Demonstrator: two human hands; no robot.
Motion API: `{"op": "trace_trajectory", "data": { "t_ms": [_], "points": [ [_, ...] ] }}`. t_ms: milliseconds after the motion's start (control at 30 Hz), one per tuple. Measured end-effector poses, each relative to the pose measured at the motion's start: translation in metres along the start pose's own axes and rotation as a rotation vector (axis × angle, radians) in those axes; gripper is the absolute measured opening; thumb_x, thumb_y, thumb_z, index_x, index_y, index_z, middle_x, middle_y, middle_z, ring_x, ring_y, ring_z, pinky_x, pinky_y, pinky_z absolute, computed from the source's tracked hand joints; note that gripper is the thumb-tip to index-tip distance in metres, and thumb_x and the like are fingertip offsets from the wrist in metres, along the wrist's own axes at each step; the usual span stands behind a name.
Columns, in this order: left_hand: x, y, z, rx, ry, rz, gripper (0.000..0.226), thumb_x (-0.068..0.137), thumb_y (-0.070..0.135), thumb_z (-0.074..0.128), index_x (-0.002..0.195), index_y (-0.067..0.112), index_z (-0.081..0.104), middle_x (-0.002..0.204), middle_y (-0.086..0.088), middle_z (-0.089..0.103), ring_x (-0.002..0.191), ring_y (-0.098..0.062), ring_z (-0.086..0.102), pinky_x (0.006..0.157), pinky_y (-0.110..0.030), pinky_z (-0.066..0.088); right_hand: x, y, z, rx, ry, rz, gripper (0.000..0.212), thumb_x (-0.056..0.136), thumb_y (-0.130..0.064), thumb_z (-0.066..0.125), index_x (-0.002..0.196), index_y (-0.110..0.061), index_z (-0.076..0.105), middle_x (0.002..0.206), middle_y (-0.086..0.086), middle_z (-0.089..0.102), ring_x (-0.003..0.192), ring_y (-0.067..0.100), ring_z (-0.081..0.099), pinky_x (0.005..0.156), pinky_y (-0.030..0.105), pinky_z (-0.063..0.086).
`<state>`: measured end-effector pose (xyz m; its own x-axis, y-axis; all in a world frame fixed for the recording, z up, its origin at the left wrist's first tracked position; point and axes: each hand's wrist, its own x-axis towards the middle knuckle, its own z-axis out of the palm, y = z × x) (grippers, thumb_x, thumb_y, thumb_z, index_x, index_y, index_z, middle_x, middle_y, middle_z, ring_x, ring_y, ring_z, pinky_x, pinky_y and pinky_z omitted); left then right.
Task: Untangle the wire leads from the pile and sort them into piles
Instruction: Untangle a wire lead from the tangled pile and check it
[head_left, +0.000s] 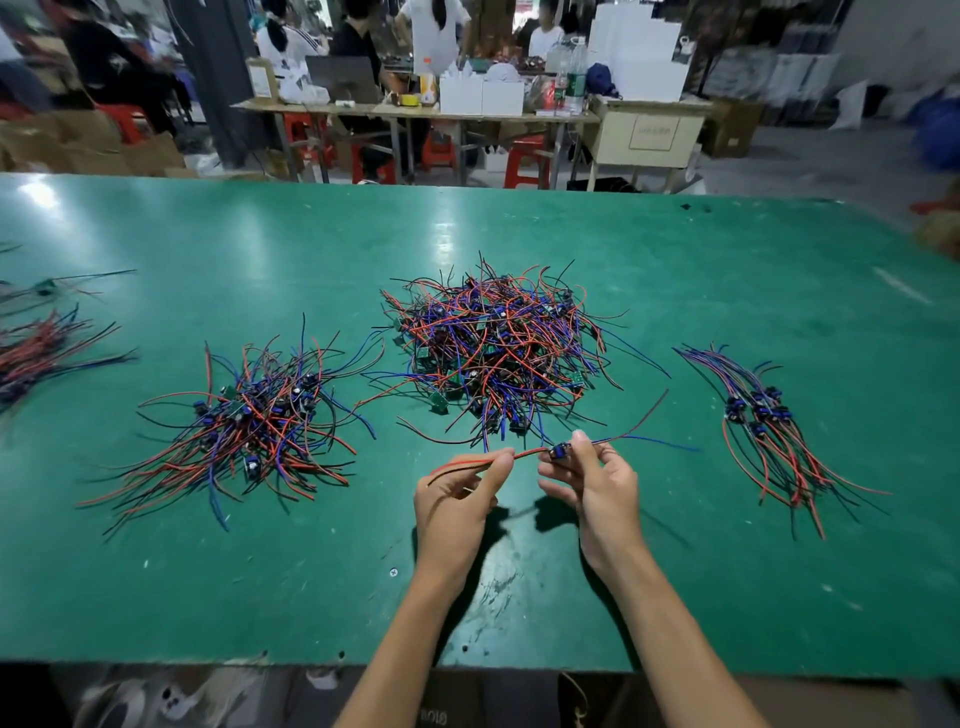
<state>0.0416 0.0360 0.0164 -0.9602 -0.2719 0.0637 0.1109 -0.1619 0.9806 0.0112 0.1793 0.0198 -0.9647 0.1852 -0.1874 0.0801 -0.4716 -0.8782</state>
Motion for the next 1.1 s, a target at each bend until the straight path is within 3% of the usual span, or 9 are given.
{"op": "trace_trajectory", "data": {
  "t_ms": [133,233,300,367,500,633,767,900,1100],
  "points": [
    [0.001,-0.004,-0.003,0.238,-0.189,0.098,0.045,0.092,-0.008,0.063,0.118,0.026,0.074,0.105,0.009,0.075,0.068,-0.009,0.055,0.073,-0.031,0.059,0.007,-0.014,-0.013,0.055,-0.063,0.137,0.015,0.096,-0.022,0.066,0.09,-0.011,0.057,0.071,0.006,0.066,0.047,0.005,0.056,0.046,0.017,0.052],
    [0.004,-0.001,0.0,0.103,-0.134,0.027,0.032,0.101,-0.001,0.054,0.118,0.019,0.072,0.102,-0.001,0.076,0.072,-0.015,0.066,0.073,-0.035,0.059,0.009,-0.029,-0.023,-0.131,-0.24,0.204,0.022,0.088,-0.031,0.072,0.09,-0.013,0.06,0.071,0.008,0.068,0.045,0.006,0.051,0.044,0.017,0.049],
    [0.005,0.004,0.003,-0.017,-0.185,-0.081,0.022,0.102,0.017,0.058,0.119,0.013,0.07,0.098,-0.01,0.077,0.077,-0.026,0.074,0.07,-0.032,0.061,0.01,-0.036,-0.027,-0.336,-0.331,0.158,0.028,0.083,-0.04,0.076,0.087,-0.014,0.066,0.073,0.009,0.069,0.048,0.01,0.053,0.048,0.022,0.052],
    [0.005,0.005,0.005,0.002,-0.294,-0.161,0.035,0.094,0.033,0.065,0.12,0.009,0.07,0.095,-0.011,0.078,0.078,-0.029,0.076,0.069,-0.03,0.061,0.012,-0.038,-0.025,-0.529,-0.387,0.049,0.029,0.081,-0.048,0.076,0.08,-0.019,0.074,0.069,0.0,0.067,0.053,0.01,0.053,0.051,0.023,0.051],
    [0.004,0.003,0.007,-0.005,-0.353,-0.183,0.017,0.094,0.017,0.07,0.109,0.012,0.077,0.092,-0.015,0.077,0.073,-0.028,0.075,0.069,-0.03,0.062,0.014,-0.027,-0.012,-0.771,-0.4,-0.159,0.036,0.079,-0.059,0.077,0.074,-0.023,0.077,0.068,-0.004,0.069,0.061,0.006,0.055,0.053,0.021,0.044],
    [0.01,0.003,0.003,-0.074,-0.293,-0.219,0.018,0.096,0.006,0.065,0.111,0.008,0.074,0.089,-0.019,0.076,0.067,-0.025,0.072,0.063,-0.027,0.059,0.013,-0.009,-0.005,-0.744,-0.291,-0.266,0.032,0.078,-0.059,0.077,0.078,-0.027,0.078,0.065,-0.004,0.068,0.053,0.008,0.045,0.05,0.024,0.038],
    [0.009,0.0,0.004,-0.065,-0.27,-0.204,0.02,0.094,0.003,0.067,0.113,0.006,0.071,0.085,-0.03,0.072,0.063,-0.028,0.072,0.058,-0.031,0.059,0.01,-0.002,-0.005,-0.572,-0.219,-0.24,0.015,0.08,-0.043,0.085,0.084,-0.029,0.08,0.071,-0.007,0.074,0.053,0.003,0.059,0.048,0.012,0.044],
    [0.008,-0.002,0.006,-0.04,-0.197,-0.203,0.008,0.093,0.005,0.068,0.099,-0.001,0.069,0.08,-0.025,0.073,0.052,-0.025,0.068,0.049,-0.027,0.053,0.011,-0.002,-0.004,-0.565,-0.219,-0.222,0.017,0.077,-0.044,0.087,0.082,-0.029,0.081,0.08,-0.008,0.076,0.063,-0.001,0.064,0.054,0.011,0.046],
    [0.006,-0.003,0.006,-0.014,-0.193,-0.162,0.01,0.094,0.007,0.068,0.09,0.0,0.074,0.071,-0.017,0.071,0.046,-0.02,0.063,0.043,-0.023,0.049,0.011,0.002,-0.004,-0.509,-0.264,-0.236,0.016,0.079,-0.039,0.083,0.076,-0.024,0.078,0.072,-0.006,0.072,0.063,0.005,0.059,0.06,0.017,0.048]
  ]
}}
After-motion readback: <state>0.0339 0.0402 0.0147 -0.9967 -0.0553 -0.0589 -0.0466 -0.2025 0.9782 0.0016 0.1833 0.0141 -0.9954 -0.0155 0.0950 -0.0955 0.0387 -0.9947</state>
